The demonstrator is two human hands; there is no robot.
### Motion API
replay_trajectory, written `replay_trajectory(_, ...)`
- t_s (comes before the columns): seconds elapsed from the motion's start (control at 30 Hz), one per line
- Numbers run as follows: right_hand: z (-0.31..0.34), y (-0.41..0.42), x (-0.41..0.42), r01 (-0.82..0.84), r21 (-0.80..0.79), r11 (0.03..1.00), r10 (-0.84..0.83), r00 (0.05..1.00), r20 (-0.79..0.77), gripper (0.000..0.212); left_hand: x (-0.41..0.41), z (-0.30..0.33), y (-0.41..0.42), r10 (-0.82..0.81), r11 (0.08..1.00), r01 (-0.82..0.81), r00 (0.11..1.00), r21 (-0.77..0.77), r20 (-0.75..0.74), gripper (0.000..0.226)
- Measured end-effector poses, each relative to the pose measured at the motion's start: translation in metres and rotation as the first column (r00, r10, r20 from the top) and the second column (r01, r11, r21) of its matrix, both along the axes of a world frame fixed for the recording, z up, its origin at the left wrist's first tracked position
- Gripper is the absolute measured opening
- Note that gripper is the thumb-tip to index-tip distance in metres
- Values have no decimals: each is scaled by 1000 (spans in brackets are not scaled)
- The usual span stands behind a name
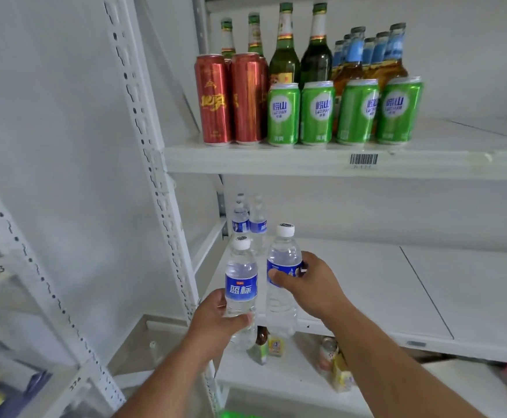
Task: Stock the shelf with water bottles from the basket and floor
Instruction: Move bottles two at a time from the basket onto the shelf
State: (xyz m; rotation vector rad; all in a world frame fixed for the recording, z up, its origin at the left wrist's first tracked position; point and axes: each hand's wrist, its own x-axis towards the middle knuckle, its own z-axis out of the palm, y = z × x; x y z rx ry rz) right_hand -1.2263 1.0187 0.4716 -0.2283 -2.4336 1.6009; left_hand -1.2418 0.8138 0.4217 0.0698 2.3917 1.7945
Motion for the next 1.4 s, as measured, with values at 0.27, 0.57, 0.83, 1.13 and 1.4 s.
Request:
replay_trajectory(0.27,-3,0,-43,0,31,1000,-1,999,37,41,-36,-9,-4,71,996,-68,996,-55,60,54)
replay_trajectory(0.57,-5,-16,-104,38,82,996,-44,997,69,36,-109,-24,-14,-17,998,21,998,-59,59,57)
replay_trajectory(0.83,-6,-20,-149,90,103,991,-96,994,61,27,-166,-31,-15,-92,995,94,995,-45,40,55)
replay_trajectory(1.13,-24,-10,-197,94,51,994,-99,990,105,30,-216,-47,0,-64,995,64,998,-78,3,52)
replay_trajectory(1.4,-42,4,-238,67,68,995,-78,981,176,35,-253,-59,22,-3,995,2,1000,-97,-1,49)
